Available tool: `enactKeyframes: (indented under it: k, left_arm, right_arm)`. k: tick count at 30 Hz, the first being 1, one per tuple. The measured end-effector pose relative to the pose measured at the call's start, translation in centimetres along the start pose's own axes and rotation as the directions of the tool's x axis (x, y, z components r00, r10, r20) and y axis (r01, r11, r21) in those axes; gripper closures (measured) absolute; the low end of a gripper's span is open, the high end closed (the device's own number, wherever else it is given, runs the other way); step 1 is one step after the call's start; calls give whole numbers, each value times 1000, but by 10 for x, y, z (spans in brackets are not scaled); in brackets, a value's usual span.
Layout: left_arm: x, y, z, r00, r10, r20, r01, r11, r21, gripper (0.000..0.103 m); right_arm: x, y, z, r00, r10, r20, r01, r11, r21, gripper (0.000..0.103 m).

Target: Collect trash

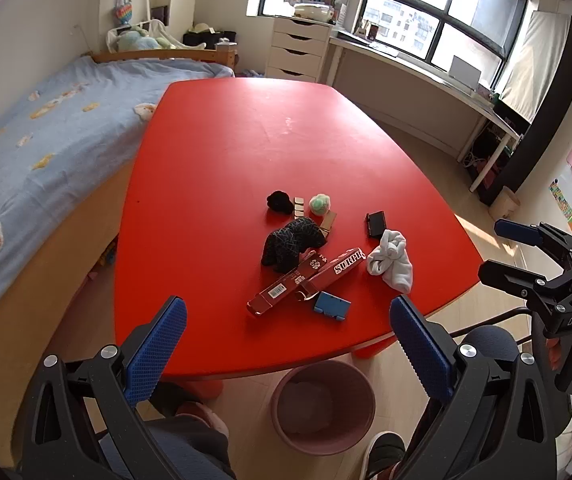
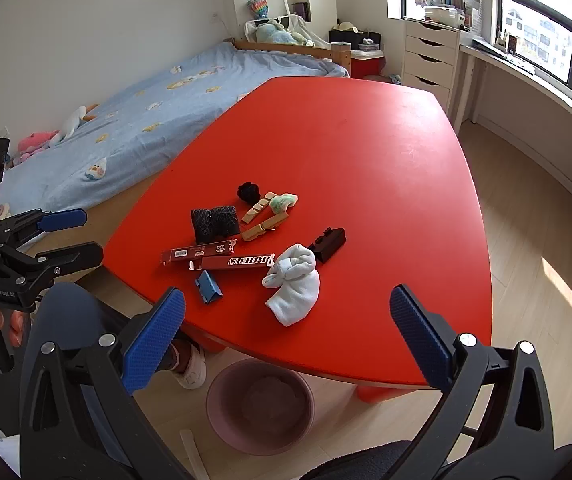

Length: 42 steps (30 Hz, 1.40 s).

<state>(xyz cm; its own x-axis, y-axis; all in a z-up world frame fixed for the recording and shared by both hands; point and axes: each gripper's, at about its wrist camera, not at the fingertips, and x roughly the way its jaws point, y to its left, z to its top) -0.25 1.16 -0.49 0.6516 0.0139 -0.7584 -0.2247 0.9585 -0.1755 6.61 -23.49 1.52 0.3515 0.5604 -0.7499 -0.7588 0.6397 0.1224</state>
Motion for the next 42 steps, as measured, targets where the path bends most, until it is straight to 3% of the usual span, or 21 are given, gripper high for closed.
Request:
enactKeyframes:
  k: [14, 27, 42]
  left_arm:
    - [3, -3, -2, 1000, 1, -7, -1, 1000, 29, 6]
    - [1, -12, -3, 999, 31, 23, -33, 993, 111, 6]
    - [1, -10, -3, 999, 29, 15, -30, 994, 108, 6]
  right_arm:
    - [2, 3, -2, 1000, -6, -9, 6, 1000, -7, 3]
    - [4, 0, -7, 1000, 2, -20, -2, 1000, 7, 3]
    - [7, 4, -6, 999, 8, -37, -8, 1000, 8, 3]
